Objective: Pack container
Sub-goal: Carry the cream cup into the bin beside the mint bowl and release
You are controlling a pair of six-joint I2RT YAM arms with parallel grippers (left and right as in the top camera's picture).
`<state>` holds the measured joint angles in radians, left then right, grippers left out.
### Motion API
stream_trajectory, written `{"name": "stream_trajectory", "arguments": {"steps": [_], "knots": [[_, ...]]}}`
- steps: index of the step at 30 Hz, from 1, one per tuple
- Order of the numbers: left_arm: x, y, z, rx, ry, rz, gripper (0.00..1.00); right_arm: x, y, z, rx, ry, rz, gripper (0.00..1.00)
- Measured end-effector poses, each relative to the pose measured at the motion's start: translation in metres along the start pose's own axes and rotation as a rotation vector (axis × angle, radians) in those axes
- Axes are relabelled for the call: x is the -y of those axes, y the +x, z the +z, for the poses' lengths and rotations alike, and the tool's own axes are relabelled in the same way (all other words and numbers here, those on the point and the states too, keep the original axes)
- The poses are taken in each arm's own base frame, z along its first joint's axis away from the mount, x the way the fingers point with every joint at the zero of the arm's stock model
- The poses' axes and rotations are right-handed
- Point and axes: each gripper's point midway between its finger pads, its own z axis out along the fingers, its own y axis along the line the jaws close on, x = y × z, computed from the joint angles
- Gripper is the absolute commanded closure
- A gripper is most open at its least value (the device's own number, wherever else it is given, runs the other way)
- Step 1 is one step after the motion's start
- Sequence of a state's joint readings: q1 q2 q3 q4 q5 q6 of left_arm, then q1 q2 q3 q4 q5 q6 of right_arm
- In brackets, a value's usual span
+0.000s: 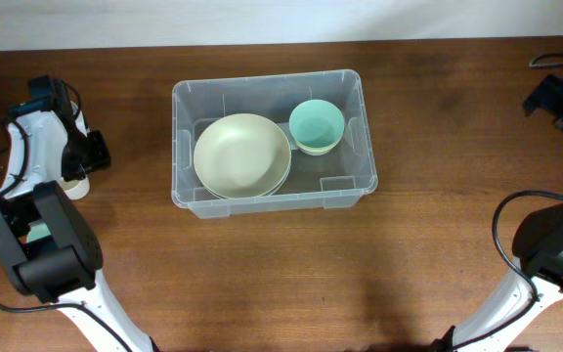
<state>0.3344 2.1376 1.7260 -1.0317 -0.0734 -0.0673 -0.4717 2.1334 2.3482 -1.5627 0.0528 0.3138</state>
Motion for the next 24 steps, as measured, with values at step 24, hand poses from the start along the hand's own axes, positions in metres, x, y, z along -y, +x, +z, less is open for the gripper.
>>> {"name": "stream_trajectory", "arguments": {"steps": [24], "knots": [[-0.005,0.010,0.009,-0.049,-0.014,0.001,0.99,0.000,0.000,0.000,0.000,0.000,0.000,0.01]]}}
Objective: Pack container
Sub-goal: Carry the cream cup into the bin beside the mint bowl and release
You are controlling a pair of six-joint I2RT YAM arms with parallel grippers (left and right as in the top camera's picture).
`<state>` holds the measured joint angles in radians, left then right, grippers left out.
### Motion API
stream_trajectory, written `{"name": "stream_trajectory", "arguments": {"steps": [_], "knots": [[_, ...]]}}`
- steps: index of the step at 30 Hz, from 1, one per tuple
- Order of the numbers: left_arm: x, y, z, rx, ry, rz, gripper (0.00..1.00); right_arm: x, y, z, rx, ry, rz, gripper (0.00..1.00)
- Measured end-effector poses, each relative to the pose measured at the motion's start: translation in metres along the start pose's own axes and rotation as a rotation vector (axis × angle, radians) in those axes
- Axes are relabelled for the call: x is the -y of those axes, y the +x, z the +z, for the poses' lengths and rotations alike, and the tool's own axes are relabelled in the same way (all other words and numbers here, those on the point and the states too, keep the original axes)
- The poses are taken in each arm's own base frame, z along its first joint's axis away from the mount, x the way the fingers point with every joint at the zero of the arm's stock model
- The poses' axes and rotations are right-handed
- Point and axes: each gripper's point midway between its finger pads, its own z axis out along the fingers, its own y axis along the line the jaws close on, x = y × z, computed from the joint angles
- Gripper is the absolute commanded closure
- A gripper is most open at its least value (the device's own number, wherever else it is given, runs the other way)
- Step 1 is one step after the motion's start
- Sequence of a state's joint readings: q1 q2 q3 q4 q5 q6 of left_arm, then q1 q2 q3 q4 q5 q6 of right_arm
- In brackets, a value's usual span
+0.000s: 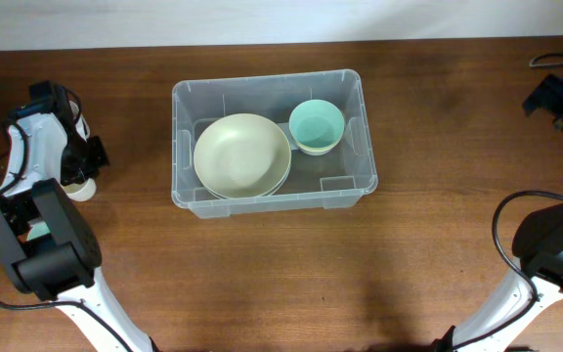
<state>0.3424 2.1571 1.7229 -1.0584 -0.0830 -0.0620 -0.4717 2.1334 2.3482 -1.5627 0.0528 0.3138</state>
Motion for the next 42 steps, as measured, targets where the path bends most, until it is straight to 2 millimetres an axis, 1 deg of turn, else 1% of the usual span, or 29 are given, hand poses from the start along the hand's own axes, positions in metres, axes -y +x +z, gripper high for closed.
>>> {"name": "stream_trajectory", "arguments": {"steps": [2,4,7,8,10,12,14,17,20,22,24,25,26,29,31,33,34,36,37,39,42], "knots": [[0.006,0.004,-0.002,-0.018,0.029,0.011,0.99,0.000,0.000,0.000,0.000,0.000,0.000,0.01],[0.019,0.007,-0.005,-0.032,0.080,0.040,0.99,0.000,0.000,0.000,0.000,0.000,0.000,0.01],[0.047,0.007,-0.017,-0.029,0.150,0.105,0.99,0.000,0.000,0.000,0.000,0.000,0.000,0.01],[0.061,0.006,-0.025,-0.014,0.172,0.136,0.99,0.000,0.000,0.000,0.000,0.000,0.000,0.01],[0.081,0.003,-0.041,0.022,0.197,0.184,0.99,0.000,0.000,0.000,0.000,0.000,0.000,0.01],[0.104,-0.002,-0.068,0.092,0.220,0.237,0.99,0.000,0.000,0.000,0.000,0.000,0.000,0.01],[0.126,-0.008,-0.104,0.187,0.239,0.290,0.99,0.000,0.000,0.000,0.000,0.000,0.000,0.01],[0.151,-0.012,-0.171,0.357,0.253,0.356,0.99,0.000,0.000,0.000,0.000,0.000,0.000,0.01],[0.171,-0.007,-0.231,0.509,0.276,0.407,0.99,0.000,0.000,0.000,0.000,0.000,0.000,0.01],[0.189,0.002,-0.261,0.588,0.301,0.450,0.99,0.000,0.000,0.000,0.000,0.000,0.000,0.01],[0.213,0.014,-0.279,0.635,0.329,0.512,0.99,0.000,0.000,0.000,0.000,0.000,0.000,0.01],[0.232,0.023,-0.284,0.651,0.347,0.555,0.99,0.000,0.000,0.000,0.000,0.000,0.001,0.01],[0.248,0.032,-0.288,0.661,0.365,0.596,0.99,0.000,0.000,0.000,0.000,0.000,0.000,0.01],[0.305,0.062,-0.287,0.666,0.418,0.722,0.99,0.000,0.000,0.000,0.000,0.000,0.000,0.01],[0.341,0.085,-0.279,0.653,0.448,0.805,0.99,0.000,0.000,0.000,0.000,0.000,0.000,0.01],[0.367,0.103,-0.269,0.634,0.466,0.862,0.99,0.000,0.000,0.000,0.000,0.000,0.000,0.01],[0.377,0.110,-0.263,0.621,0.469,0.884,0.99,0.000,0.000,0.000,0.000,0.000,0.001,0.01],[0.398,0.128,-0.244,0.577,0.466,0.939,0.99,0.000,0.000,0.000,0.000,0.000,0.000,0.01],[0.405,0.134,-0.236,0.558,0.463,0.959,0.99,0.000,0.000,0.000,0.000,0.000,0.000,0.01],[0.418,0.149,-0.215,0.509,0.448,1.003,0.99,0.000,0.000,0.000,0.000,0.000,0.000,0.01],[0.429,0.168,-0.189,0.440,0.424,1.049,0.99,0.000,0.000,0.000,0.000,0.000,0.000,0.01]]}}
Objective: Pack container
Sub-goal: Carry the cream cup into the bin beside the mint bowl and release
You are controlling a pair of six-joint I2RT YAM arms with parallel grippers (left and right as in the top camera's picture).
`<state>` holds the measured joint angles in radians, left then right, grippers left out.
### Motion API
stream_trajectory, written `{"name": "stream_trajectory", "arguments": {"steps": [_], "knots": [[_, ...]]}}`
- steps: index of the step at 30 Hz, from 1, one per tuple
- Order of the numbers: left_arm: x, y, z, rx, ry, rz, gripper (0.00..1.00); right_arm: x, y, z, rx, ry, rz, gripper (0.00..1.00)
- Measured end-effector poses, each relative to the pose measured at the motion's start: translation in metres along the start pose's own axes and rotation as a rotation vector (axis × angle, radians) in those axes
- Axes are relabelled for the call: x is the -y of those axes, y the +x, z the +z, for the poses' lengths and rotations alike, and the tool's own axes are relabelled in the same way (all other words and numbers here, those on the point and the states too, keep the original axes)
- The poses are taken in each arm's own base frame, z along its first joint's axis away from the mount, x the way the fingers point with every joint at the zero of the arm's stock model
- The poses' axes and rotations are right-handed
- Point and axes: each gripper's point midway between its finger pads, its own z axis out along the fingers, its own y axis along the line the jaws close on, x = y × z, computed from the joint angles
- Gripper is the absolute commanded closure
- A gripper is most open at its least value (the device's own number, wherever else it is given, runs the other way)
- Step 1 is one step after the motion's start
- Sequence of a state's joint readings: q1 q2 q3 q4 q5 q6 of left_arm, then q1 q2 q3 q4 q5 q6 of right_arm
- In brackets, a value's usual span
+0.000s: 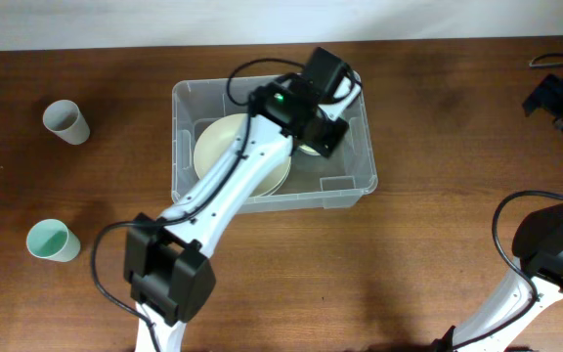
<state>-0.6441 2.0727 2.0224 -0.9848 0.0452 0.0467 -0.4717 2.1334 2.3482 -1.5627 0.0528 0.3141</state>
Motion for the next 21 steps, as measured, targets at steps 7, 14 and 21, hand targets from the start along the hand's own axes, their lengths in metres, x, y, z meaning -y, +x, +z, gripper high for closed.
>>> {"name": "stream_trajectory", "arguments": {"steps": [7,14,21], "knots": [[0.022,0.020,0.014,-0.088,0.036,0.035,0.99,0.000,0.000,0.000,0.000,0.000,0.000,0.01],[0.026,0.045,0.032,-0.196,0.060,0.029,0.99,0.000,0.000,0.000,0.000,0.000,0.000,0.01],[0.026,0.058,0.053,-0.249,0.065,0.026,0.99,0.000,0.000,0.000,0.000,0.000,0.000,0.01]]}}
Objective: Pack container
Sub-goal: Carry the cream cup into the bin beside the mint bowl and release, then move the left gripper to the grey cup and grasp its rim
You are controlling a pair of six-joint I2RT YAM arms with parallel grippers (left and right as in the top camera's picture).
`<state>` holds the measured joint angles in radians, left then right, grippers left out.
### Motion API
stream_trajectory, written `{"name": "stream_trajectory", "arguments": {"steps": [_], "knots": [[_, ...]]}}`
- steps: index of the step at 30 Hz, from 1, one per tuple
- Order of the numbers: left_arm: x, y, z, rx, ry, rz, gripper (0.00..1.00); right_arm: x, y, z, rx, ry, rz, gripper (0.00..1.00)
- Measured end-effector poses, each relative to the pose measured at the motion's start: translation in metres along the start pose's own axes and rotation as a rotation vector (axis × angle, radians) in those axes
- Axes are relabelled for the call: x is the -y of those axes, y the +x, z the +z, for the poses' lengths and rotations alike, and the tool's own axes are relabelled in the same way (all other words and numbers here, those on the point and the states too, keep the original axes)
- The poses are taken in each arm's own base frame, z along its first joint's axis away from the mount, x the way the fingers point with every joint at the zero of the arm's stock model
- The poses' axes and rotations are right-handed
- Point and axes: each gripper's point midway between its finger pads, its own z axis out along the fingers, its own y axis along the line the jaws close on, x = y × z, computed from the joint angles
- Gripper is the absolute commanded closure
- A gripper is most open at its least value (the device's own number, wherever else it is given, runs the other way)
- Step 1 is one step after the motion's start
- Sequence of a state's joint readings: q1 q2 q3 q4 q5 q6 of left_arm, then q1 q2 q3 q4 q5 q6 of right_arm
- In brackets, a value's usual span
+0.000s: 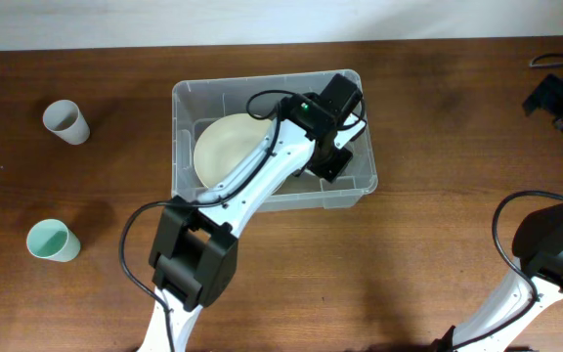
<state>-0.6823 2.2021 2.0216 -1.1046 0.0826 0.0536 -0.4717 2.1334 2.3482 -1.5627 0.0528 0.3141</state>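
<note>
The clear plastic container (189,98) stands mid-table with a cream bowl (225,154) in its left half. My left arm reaches across it, and my left gripper (332,163) points down into the right half near the front wall. Its jaws are hidden from above, as is anything they hold or whatever lies under the arm. A grey cup (66,121) and a mint cup (52,240) stand upright on the table to the far left. My right gripper (559,102) rests at the far right edge, too dark to read.
The right arm's base (555,254) sits at the lower right, with cables near the top right corner. The left arm's base (194,264) stands in front of the container. Around these lies brown wooden tabletop (438,196).
My left gripper has shifted from the container's back right, over the mint bowl, toward the front right corner. Both cups on the left and the right arm stayed put.
At first my left gripper hovered at the far left beside a pale cup, and the container held a cream bowl and a mint bowl. Later the arm stretched over the container's right half, and that pale cup's spot was bare. Now the gripper is lower right in the container.
</note>
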Motion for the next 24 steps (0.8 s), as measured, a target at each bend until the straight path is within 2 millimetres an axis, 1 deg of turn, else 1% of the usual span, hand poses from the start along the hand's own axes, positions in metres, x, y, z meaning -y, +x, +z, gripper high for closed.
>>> {"name": "stream_trajectory", "arguments": {"steps": [9,16,18,20,21,22,24], "knots": [[0.000,0.005,0.007,-0.026,0.002,-0.002,0.99,0.000,0.000,0.000,0.000,0.000,-0.001,0.01],[-0.001,0.020,0.031,-0.105,0.006,-0.009,0.99,0.000,0.000,0.000,0.000,0.000,-0.001,0.01],[-0.002,0.021,0.033,-0.110,0.006,-0.009,0.96,0.000,0.000,0.000,0.000,0.000,0.000,0.01],[-0.002,0.021,0.033,-0.112,0.006,-0.009,0.89,0.000,0.000,0.000,0.000,0.000,0.000,0.01],[-0.002,0.021,0.033,-0.112,0.006,-0.009,0.88,0.000,0.000,0.000,0.000,0.000,-0.001,0.01],[-0.002,0.021,0.033,-0.112,0.007,-0.006,0.84,0.000,0.000,0.000,0.000,0.000,0.000,0.01],[-0.001,0.021,0.033,-0.112,0.007,-0.003,0.82,0.000,0.000,0.000,0.000,0.000,-0.001,0.01]]}}
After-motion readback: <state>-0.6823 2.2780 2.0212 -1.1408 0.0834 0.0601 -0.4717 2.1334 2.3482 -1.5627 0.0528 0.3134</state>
